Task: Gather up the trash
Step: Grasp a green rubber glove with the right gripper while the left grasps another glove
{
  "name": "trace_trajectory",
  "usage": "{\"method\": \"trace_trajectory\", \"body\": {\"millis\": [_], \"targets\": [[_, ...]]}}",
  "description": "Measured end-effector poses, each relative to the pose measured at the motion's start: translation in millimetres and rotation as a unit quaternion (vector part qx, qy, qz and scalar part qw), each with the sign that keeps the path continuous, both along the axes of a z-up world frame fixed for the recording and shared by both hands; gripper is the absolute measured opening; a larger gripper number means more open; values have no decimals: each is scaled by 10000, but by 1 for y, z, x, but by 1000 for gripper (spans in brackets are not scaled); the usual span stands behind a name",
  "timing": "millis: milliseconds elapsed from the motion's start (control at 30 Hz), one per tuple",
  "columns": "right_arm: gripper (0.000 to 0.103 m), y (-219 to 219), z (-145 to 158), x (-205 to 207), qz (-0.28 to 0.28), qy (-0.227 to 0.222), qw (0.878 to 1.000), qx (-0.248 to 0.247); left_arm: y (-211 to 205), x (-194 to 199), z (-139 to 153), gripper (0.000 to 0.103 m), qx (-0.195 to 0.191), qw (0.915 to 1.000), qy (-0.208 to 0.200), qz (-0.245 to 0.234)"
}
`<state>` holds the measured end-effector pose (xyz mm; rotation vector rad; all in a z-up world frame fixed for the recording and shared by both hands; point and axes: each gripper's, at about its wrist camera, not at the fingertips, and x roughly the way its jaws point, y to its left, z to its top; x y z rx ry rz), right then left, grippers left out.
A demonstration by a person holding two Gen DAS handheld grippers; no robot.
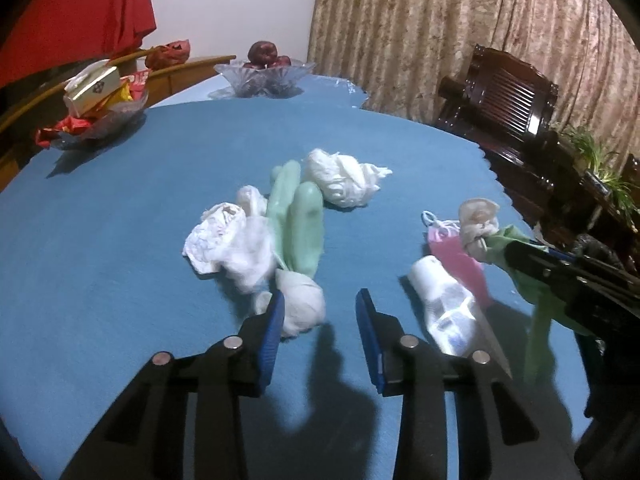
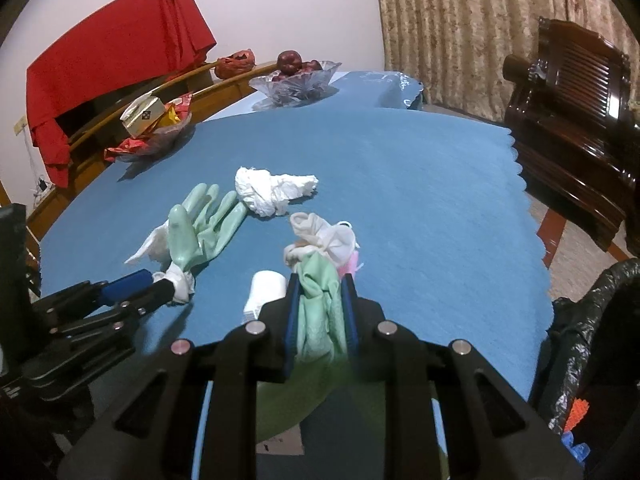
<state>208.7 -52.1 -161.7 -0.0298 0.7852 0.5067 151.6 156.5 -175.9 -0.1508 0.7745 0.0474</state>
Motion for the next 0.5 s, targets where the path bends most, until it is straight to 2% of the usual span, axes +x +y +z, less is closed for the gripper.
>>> {"method": "trace_trajectory", "body": {"millis": [200, 367, 500], "targets": [[19, -6, -1, -1, -86, 6, 10000, -11, -3, 8, -6, 41, 15, 9999, 81, 74], [20, -8, 0, 2, -127, -2, 9999, -19, 2, 19, -12, 56, 221, 9993, 111, 282], [20, -10, -4, 3, -124, 32, 9999, -23, 3, 22, -15, 59, 288, 9985, 144, 433]]}}
